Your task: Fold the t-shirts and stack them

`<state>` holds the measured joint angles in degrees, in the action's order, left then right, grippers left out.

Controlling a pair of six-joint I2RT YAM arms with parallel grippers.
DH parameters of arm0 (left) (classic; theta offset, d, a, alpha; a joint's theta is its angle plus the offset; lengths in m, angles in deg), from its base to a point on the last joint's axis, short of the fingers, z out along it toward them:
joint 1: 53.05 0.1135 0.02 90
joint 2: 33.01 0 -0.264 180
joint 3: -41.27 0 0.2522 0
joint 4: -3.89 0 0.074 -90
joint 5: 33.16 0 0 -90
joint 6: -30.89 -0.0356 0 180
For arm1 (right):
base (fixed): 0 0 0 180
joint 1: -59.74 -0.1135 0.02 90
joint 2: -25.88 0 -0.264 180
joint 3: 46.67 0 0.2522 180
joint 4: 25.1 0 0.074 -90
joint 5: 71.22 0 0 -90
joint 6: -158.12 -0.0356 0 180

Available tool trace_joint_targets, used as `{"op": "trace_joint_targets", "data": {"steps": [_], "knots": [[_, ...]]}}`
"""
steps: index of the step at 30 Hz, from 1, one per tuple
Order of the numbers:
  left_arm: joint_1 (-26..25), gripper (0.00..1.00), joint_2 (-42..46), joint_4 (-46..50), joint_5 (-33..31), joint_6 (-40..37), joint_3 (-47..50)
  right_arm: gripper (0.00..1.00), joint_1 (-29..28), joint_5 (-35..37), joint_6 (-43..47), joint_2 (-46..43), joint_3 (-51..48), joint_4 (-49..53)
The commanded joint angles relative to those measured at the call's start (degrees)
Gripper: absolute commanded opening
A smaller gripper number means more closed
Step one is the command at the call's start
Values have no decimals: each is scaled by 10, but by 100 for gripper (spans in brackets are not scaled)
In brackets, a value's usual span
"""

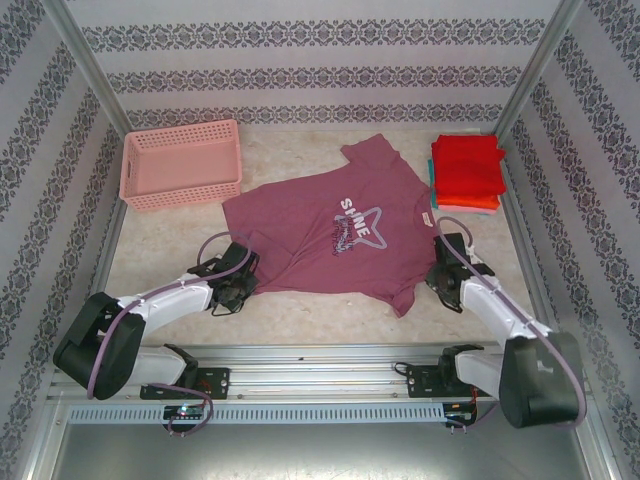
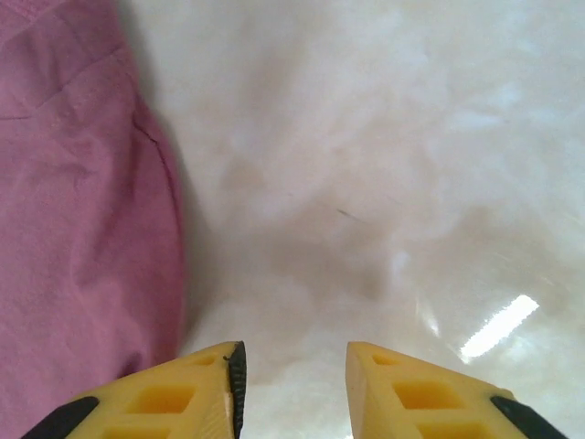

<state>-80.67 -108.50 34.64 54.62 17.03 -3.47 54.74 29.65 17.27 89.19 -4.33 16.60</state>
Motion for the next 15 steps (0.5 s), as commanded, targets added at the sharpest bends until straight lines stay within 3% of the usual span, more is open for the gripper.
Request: {"op": "trace_joint_targets", "data": {"steps": [1,6,10,15], "knots": [[25,0,-18,-49,-54,1,15,37,3,-8,13,-50,-11,20],[27,0,-26,-54,-50,-3,11,62,1,-82,33,-85,-18,-26],[27,0,-32,-60,-47,-3,11,62,-15,-133,20,-51,-11,-67],[27,0,-34,-62,-45,-2,11,49,-55,-130,7,25,24,-62]]}}
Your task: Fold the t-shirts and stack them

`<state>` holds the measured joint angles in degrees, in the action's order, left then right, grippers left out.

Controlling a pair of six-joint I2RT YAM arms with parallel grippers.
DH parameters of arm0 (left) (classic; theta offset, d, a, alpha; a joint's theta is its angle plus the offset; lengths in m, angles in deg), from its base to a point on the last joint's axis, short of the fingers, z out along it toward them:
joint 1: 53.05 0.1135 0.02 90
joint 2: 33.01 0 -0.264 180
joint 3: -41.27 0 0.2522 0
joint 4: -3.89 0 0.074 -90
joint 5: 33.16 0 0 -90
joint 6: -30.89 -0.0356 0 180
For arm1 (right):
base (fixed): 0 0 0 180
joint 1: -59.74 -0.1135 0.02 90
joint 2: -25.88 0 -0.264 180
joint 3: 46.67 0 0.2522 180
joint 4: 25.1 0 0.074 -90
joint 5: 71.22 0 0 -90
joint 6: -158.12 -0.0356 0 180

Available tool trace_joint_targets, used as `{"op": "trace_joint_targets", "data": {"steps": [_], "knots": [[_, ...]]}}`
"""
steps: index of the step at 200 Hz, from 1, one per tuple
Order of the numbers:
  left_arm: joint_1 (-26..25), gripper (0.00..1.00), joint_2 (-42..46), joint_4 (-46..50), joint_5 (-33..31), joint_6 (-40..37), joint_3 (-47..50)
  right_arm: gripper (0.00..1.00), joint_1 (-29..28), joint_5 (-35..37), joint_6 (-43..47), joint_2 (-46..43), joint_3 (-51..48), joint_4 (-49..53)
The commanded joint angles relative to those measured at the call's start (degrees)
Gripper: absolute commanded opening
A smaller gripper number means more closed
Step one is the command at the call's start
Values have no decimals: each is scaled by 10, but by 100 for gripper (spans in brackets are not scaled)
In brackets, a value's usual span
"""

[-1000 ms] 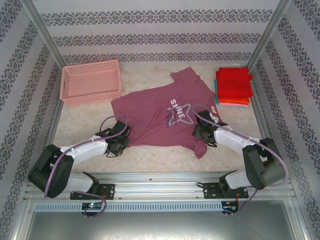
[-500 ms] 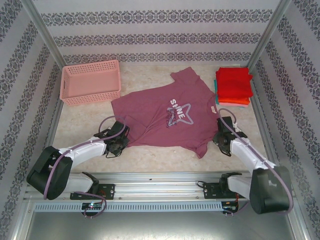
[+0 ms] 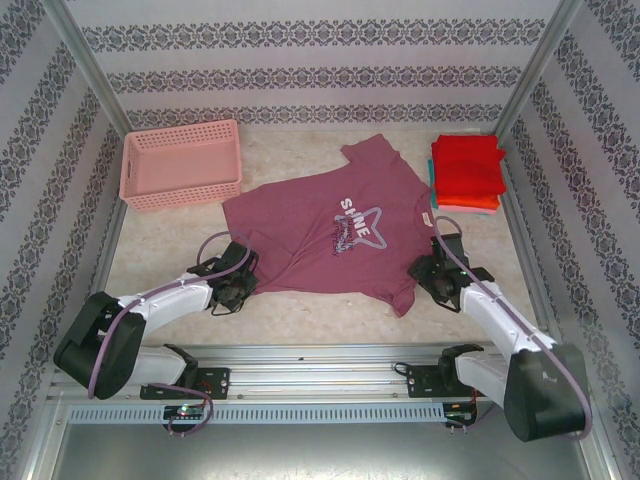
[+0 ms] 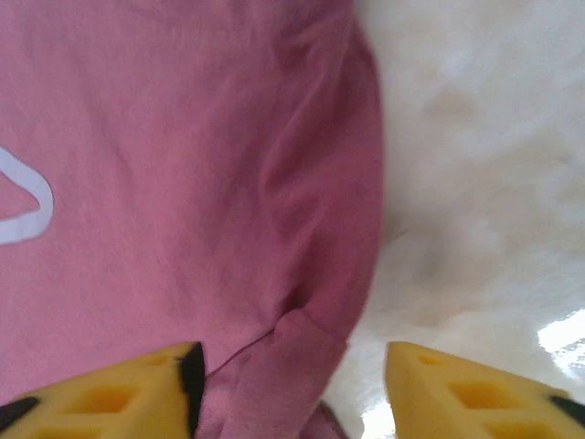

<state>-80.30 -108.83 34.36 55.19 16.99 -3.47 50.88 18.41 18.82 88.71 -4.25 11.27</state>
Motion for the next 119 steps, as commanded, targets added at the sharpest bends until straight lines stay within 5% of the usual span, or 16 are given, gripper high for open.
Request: {"op": "trace_joint_targets", "data": {"steps": [1,41,90,119], "knots": [[24,0,-30,-58,-51,-1,13,45,-18,-18,-13,43,25,-8],[25,0,-18,-52,-57,0,16,14,11,4,-24,62,15,0],[28,0,-5,-47,-64,1,24,8,59,12,-26,-7,-21,36],[30,0,-7,-49,-63,-2,24,22,77,18,-23,-32,-35,43]]}}
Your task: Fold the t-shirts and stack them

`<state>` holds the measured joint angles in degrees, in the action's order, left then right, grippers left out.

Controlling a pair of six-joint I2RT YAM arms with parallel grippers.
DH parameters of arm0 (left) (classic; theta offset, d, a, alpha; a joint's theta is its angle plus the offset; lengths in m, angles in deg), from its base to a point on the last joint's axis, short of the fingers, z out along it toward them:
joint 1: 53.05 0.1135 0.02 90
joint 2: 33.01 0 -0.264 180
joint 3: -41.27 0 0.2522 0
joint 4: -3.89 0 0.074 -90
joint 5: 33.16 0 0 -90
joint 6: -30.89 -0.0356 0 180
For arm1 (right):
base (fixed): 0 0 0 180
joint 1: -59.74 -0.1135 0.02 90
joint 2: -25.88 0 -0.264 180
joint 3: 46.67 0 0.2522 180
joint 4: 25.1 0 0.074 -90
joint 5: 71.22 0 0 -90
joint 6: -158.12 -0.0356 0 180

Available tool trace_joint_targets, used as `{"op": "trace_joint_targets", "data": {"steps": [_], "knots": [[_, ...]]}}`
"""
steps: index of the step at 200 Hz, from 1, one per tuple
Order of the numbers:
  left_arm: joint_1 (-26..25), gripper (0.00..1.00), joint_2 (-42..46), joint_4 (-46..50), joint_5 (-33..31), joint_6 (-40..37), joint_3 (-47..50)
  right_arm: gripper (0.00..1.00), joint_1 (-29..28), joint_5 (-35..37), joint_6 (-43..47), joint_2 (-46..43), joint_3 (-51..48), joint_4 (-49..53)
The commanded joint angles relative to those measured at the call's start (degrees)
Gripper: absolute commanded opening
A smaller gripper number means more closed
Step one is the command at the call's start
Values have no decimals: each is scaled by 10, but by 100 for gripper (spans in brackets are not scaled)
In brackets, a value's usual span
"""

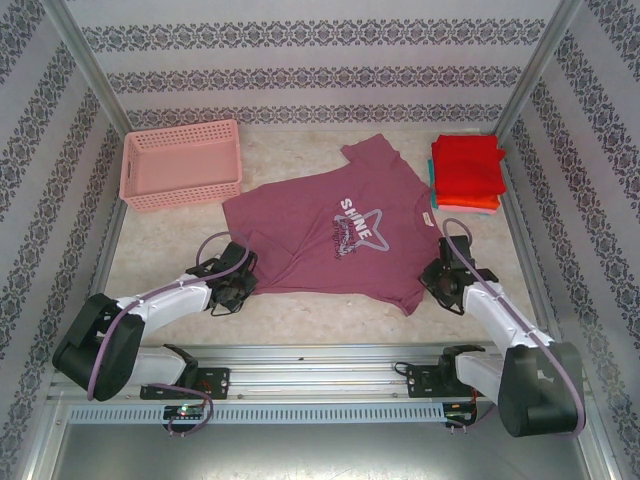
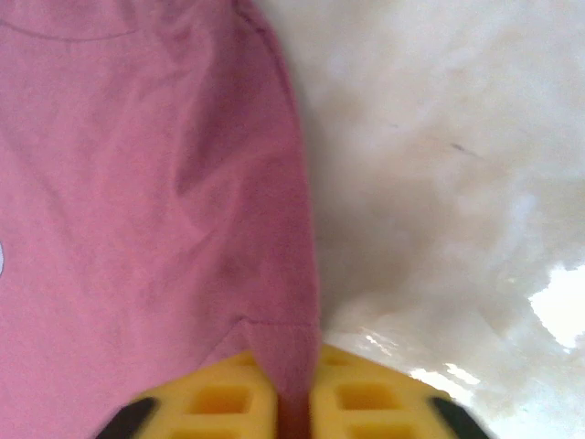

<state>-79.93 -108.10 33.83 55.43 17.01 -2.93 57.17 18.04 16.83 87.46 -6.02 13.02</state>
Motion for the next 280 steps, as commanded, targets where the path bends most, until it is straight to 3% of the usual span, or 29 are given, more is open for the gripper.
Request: {"op": "trace_joint_targets", "data": {"steps": [1,38,72,82,110,126,138,176,194,216,224,257,280], "knots": [[26,0,-15,-44,-66,-2,18,22,14,22,-3,-20,-18,25],[29,0,-16,-45,-63,-3,18,0,26,21,3,-26,-18,34],[31,0,-15,-46,-62,-3,21,0,37,38,18,-34,-13,48],[32,0,-14,-46,-62,-3,22,16,49,42,22,-35,-12,51],[34,0,-11,-45,-62,-4,23,17,80,16,37,-37,-17,40],[35,0,-11,-46,-62,-5,23,40,82,-8,43,-40,-18,32],[35,0,-11,-46,-62,-6,22,50,83,-30,43,-46,-21,24],[36,0,-18,-51,-58,-5,20,62,70,-107,43,-53,-40,-22],[35,0,-22,-52,-57,-6,18,62,45,-113,42,-39,-31,-16],[35,0,-22,-50,-55,-9,14,46,24,-96,34,-29,-22,12],[36,0,-22,-49,-56,-8,14,34,24,-82,34,-34,-23,19],[36,0,-14,-52,-60,-8,19,1,31,-54,43,-39,-20,19],[36,0,8,-73,-66,-18,29,0,26,-53,71,-66,-1,23]]}}
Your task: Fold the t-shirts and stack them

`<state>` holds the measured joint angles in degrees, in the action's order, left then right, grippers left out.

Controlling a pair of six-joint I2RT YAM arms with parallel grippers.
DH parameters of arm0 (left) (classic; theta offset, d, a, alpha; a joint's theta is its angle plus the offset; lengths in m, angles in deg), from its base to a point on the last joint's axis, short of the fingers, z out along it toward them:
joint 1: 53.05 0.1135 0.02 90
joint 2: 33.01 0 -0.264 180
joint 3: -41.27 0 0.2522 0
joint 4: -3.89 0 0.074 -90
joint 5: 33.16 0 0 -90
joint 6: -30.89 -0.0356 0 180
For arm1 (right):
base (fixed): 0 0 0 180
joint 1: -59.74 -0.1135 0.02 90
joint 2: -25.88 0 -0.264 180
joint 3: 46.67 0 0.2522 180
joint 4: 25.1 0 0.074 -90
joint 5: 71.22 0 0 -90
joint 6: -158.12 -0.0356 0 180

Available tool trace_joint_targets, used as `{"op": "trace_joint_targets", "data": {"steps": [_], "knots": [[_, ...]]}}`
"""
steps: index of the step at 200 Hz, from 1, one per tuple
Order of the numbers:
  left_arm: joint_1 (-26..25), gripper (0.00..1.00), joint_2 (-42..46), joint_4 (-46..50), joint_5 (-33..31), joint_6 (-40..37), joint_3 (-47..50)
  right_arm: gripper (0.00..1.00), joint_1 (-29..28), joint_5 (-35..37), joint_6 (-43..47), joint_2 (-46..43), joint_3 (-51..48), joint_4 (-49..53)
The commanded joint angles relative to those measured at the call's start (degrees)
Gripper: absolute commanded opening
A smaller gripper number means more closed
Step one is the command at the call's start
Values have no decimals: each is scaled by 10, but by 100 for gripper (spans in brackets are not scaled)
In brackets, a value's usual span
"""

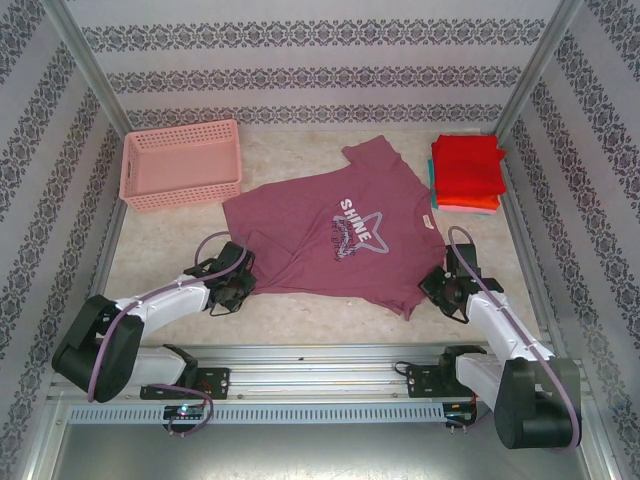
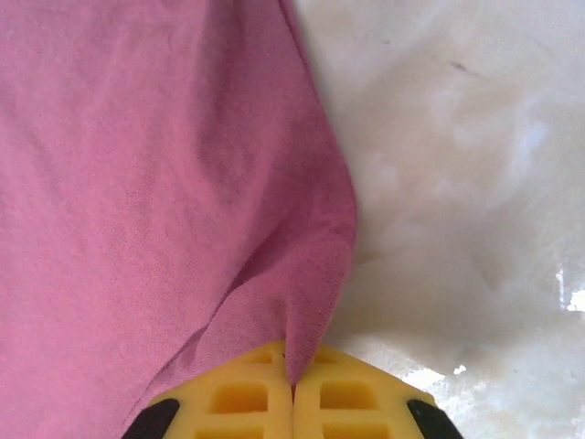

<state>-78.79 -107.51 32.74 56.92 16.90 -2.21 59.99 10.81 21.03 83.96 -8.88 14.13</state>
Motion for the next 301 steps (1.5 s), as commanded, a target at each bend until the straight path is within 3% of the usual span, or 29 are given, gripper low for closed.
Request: {"op": "trace_joint_targets", "data": {"steps": [1,26,58,87,137,180,190,214,241,249,263,301], "knots": [[25,0,4,-63,-82,-17,22,0,-3,20,31,-38,29,11],[27,0,56,-59,-114,-42,18,0,-11,16,64,-128,32,-7],[33,0,145,34,-160,-57,-7,0,-15,8,64,-252,34,-3],[35,0,221,114,-183,-57,-30,0,-22,-6,60,-306,66,14],[36,0,237,168,-178,-84,-94,0,-66,10,66,-288,134,7],[57,0,159,125,-161,-120,-119,0,-91,16,105,-177,168,-46],[60,10,140,129,-147,-120,-124,0,-91,11,105,-151,169,-48],[61,23,127,142,-123,-94,-103,0,-96,1,89,-132,142,-60],[61,68,156,146,-112,-60,-46,0,-96,23,75,-143,102,-35],[61,78,164,152,-115,-56,-35,0,-96,30,75,-144,93,-26],[61,84,174,165,-120,-53,-26,0,-92,38,72,-143,84,-13],[65,87,146,105,-101,-44,-19,0,-85,25,70,-127,73,-32]]}}
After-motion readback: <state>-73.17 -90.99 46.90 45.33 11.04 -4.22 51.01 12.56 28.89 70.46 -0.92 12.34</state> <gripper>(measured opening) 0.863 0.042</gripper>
